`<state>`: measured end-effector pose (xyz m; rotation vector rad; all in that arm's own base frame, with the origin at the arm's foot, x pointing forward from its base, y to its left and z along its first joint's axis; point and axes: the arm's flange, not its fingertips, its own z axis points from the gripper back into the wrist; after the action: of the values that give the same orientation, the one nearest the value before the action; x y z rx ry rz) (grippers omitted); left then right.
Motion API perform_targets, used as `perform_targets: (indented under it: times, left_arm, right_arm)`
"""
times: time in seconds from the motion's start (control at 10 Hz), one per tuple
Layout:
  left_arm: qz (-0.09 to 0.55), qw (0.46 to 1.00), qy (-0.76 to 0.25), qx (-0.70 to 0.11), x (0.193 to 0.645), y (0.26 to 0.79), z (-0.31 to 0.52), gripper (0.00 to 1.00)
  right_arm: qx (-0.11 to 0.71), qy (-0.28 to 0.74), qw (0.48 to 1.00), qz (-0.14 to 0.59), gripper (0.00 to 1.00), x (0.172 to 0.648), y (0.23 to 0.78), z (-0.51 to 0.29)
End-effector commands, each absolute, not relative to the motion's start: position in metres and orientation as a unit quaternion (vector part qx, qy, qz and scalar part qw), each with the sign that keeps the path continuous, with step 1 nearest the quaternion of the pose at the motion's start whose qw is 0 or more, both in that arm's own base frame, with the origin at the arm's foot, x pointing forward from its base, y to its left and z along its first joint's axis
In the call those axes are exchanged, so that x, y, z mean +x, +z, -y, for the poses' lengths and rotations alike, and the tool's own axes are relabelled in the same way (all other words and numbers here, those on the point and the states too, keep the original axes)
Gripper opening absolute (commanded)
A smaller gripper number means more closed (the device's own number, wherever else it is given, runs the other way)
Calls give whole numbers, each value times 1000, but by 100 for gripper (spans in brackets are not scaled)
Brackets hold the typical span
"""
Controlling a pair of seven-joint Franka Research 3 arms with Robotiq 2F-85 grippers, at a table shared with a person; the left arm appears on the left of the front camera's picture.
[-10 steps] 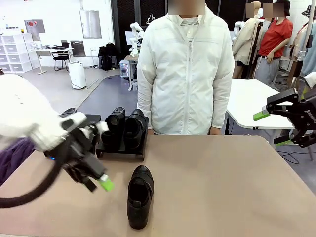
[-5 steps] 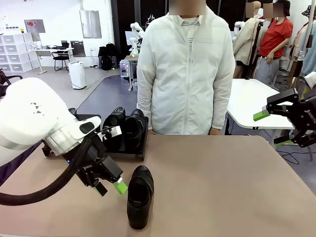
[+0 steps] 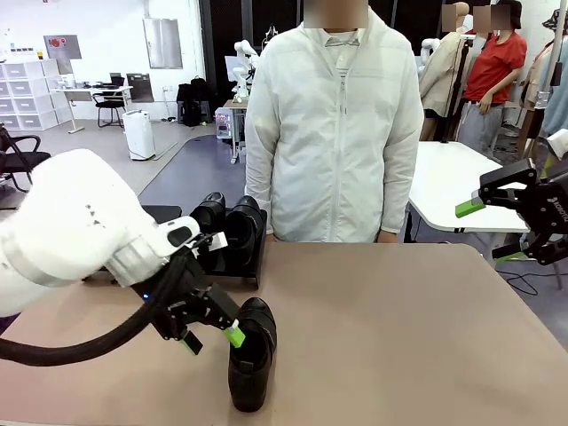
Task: Organize the shoes by placing them on the stand.
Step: Place the Shoe from the middle of the table onto the Shoes Stand.
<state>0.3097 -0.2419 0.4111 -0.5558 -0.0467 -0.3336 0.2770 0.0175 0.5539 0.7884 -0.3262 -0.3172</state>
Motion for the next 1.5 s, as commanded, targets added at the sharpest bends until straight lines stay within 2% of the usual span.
perform_targets:
  times: [0.0, 0.2, 0.6, 1.0, 1.1, 1.2, 1.3, 1.4]
  left_arm:
    - [28, 960, -126, -249, 318, 396, 260, 100]
    - [31, 972, -89, -217, 328, 374, 274, 100]
    - [61, 976, -15, -207, 351, 345, 280, 100]
    - [50, 980, 15, -193, 365, 331, 274, 100]
    - [52, 979, 19, -196, 366, 332, 271, 77]
    - [53, 980, 24, -190, 365, 331, 269, 17]
    - [58, 980, 24, -186, 365, 331, 269, 0]
    - [60, 981, 27, -180, 366, 333, 267, 0]
  right_arm:
    - [390, -153, 894, 155, 100, 276, 555, -17]
    - [390, -153, 894, 155, 100, 276, 555, -17]
    - [390, -153, 894, 155, 100, 276, 555, -17]
    - [390, -153, 894, 155, 100, 276, 555, -17]
    - [390, -153, 894, 155, 100, 276, 555, -17]
    - [390, -153, 894, 155, 100, 276, 555, -17]
    - [390, -153, 894, 155, 100, 276, 555, -17]
    - [390, -153, 894, 155, 100, 276, 555, -17]
